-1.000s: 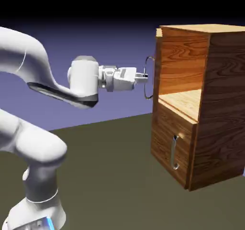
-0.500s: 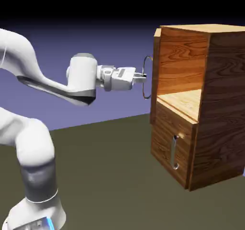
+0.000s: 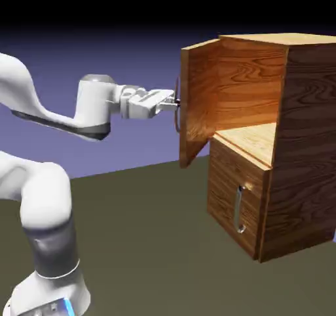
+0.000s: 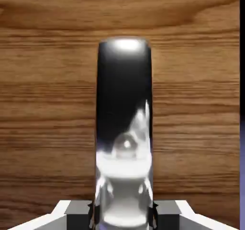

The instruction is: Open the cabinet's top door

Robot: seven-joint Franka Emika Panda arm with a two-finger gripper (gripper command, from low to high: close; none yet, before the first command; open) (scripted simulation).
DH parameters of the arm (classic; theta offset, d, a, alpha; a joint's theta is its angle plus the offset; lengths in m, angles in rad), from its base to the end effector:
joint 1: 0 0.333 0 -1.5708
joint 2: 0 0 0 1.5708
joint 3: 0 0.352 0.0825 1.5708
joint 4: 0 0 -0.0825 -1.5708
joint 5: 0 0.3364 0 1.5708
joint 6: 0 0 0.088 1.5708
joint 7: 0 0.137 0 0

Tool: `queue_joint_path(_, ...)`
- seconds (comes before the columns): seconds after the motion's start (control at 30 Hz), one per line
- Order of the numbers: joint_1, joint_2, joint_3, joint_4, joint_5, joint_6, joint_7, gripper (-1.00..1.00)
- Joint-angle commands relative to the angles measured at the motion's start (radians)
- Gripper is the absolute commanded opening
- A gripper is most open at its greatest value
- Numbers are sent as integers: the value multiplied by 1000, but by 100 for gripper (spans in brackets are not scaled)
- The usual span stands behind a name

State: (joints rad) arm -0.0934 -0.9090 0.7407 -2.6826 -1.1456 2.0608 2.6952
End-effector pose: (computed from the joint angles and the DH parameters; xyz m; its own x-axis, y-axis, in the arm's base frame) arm 0.2425 0.1534 0.5352 -0.5228 -0.4761 0.7071 -0.5219 -0.4771 -0.7071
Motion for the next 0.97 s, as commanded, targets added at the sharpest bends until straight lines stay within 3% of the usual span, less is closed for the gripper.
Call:
queue_joint_path(0.0,-6,11,31,20,34,-45,-6,-100)
queue_joint_path(0.43,-314,166,486,405,333,-571,-28,-100)
queue_joint_path(0.9,-792,72,854,832,526,-906,-117,-100)
queue_joint_path(0.93,-792,72,854,832,526,-906,-117,100)
